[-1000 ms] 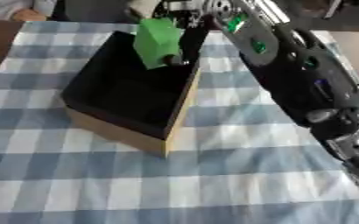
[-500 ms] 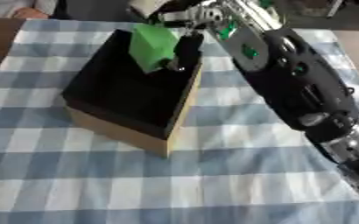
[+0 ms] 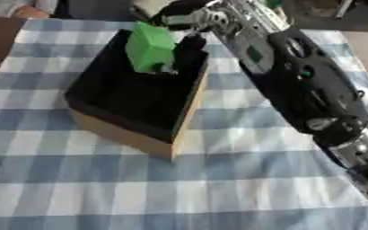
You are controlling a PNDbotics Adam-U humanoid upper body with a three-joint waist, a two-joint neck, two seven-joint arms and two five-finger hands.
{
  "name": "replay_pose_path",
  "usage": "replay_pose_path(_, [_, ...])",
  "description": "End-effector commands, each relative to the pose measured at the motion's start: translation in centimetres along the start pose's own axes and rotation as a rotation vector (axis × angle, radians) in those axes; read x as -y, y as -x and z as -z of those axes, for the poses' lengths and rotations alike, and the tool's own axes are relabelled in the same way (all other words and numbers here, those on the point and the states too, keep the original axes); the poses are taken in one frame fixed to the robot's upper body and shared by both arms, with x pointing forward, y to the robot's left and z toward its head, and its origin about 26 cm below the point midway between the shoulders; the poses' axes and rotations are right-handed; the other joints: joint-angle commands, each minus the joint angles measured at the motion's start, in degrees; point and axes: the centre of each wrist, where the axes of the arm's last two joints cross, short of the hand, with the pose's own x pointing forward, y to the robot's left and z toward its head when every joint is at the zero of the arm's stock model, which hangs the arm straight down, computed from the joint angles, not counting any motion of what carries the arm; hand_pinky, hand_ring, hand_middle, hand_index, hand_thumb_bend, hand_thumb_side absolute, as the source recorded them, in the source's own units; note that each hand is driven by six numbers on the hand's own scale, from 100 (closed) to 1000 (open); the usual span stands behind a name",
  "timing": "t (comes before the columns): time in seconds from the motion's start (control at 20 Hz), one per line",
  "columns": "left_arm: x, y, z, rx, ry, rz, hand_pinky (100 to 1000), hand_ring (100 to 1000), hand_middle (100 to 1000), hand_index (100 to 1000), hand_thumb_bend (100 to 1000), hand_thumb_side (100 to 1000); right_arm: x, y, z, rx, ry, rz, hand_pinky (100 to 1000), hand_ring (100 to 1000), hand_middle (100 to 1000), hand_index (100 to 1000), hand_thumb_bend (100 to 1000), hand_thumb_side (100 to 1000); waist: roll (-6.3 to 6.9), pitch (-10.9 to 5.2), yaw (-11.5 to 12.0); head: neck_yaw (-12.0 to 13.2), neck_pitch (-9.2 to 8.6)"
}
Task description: Pick up objects on the table and place them in the box.
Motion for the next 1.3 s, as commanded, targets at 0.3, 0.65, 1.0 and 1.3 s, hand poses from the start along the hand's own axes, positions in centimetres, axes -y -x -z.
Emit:
replay_pose_path(0.3, [-0.1,-0.6,0.6,0.030,0.004,-0.006,651,713,619,769,178,475,1.2,0.4,-0.5,0.005,-0.001,-0.011,1000,964,895,1000,253,100,0.27,-1.08,0.08,0.14,-0.69])
replay_pose_path(0.65, [-0.1,-0.7,0.7,0.036,0.004,-0.006,651,711,618,769,179,477,1.4,0.2,-0.9,0.004,0.038,-0.032,1000,966,886,971,301,478,0.21,-1.17,-0.24,0.31,-0.64])
replay_pose_path(1.0, [-0.1,-0.7,0.7,0.034,0.004,-0.006,650,711,617,768,173,480,1.8,0.6,-1.6,0.019,0.070,-0.016,1000,955,868,980,240,387,0.20,-1.39,-0.43,0.46,-0.58])
replay_pose_path(1.3, [-0.3,-0.6,0.7,0.030,-0.003,0.004,649,712,617,767,175,482,3.2,1.4,-5.8,0.026,0.184,-0.001,990,940,853,960,187,232,0.25,-1.80,-1.02,1.14,-0.37])
